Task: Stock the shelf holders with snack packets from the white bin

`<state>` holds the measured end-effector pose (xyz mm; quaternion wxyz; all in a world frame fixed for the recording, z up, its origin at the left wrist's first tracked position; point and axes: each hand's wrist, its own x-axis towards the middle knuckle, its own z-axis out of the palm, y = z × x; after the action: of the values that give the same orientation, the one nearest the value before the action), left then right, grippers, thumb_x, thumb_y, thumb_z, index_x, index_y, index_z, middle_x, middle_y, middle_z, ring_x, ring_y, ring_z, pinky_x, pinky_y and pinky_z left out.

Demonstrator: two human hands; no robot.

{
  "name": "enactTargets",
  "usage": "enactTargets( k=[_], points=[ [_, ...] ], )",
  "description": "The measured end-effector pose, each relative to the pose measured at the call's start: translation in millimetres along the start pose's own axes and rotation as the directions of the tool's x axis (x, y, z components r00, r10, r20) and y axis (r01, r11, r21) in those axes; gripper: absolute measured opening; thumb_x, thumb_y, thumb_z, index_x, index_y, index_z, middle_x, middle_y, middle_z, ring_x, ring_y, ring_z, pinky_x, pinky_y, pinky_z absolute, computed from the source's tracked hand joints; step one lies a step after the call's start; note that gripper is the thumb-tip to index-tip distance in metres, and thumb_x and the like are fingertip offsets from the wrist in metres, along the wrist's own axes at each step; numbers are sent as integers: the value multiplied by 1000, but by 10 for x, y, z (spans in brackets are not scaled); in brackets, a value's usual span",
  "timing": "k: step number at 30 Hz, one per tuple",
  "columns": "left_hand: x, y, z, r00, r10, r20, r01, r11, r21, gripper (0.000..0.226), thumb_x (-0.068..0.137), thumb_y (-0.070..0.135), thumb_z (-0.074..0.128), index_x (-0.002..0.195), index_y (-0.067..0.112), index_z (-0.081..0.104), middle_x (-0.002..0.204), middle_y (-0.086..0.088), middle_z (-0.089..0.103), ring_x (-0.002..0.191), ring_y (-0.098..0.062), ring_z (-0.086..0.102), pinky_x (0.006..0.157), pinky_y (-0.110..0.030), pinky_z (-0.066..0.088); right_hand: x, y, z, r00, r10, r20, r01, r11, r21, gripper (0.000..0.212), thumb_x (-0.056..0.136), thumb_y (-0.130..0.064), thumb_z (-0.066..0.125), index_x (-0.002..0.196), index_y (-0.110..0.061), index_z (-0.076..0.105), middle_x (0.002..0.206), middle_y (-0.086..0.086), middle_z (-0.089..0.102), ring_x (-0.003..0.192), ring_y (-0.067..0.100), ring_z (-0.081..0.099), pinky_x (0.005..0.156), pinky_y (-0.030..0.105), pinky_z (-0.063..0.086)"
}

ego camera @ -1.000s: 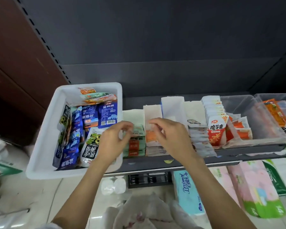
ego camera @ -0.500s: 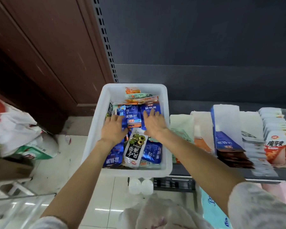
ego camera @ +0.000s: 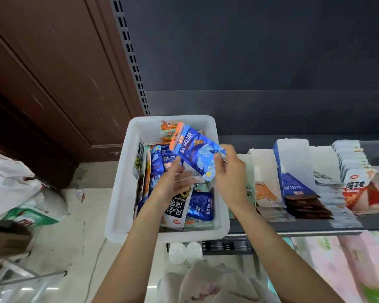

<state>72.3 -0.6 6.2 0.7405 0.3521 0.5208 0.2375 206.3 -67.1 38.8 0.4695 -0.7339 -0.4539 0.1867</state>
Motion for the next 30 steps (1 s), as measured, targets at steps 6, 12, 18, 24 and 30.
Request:
enactTargets(
  k=[6, 12, 18, 24, 30],
  points=[
    [-37, -4, 289, 975, 217, 39, -171, 856, -488, 24, 88, 25, 57, 110, 16, 59, 106, -5, 67, 86, -14, 66, 69, -24, 55, -226, 75, -181, 939, 291, 185, -344, 758, 554, 16, 93, -2, 52, 107, -9, 50, 101, 4, 65, 90, 16, 66, 70, 31, 54],
    [-298, 212, 554, 870, 488, 76, -493, 865, 89, 17, 89, 10, 60, 99, 22, 68, 97, 5, 72, 86, -12, 67, 71, -25, 52, -259, 239, -706, 990, 113, 89, -139, 913, 384, 60, 86, -18, 66, 134, -33, 34, 127, -8, 51, 113, 3, 53, 81, 12, 46],
    [-480, 324, 1230, 631, 620, 466, -775, 470, 423, 16, 83, 17, 69, 98, 23, 67, 97, 0, 67, 87, -11, 63, 76, -27, 51, -126, 328, -1566, 995, -98, 21, 96, 992, 81, 41, 85, -24, 67, 118, -36, 46, 108, -9, 64, 93, 1, 61, 67, 13, 51],
    [-478, 218, 2030, 457, 693, 557, -877, 248, 412, 17, 83, 13, 69, 99, 16, 70, 94, 7, 66, 85, -7, 61, 73, -27, 53, -181, 598, -2310, 975, -117, -187, 111, 993, -43, 14, 88, -20, 63, 92, -26, 51, 90, -19, 63, 84, -5, 64, 65, 12, 50],
    [-204, -178, 2403, 459, 719, 522, -851, 188, 490, 14, 83, 15, 68, 95, 21, 72, 94, 7, 69, 84, -10, 62, 74, -37, 53, -230, 1046, -2395, 945, -74, -318, 44, 994, -103, 17, 85, -6, 67, 86, -18, 56, 83, -10, 66, 80, 6, 67, 70, 15, 51]
  ],
)
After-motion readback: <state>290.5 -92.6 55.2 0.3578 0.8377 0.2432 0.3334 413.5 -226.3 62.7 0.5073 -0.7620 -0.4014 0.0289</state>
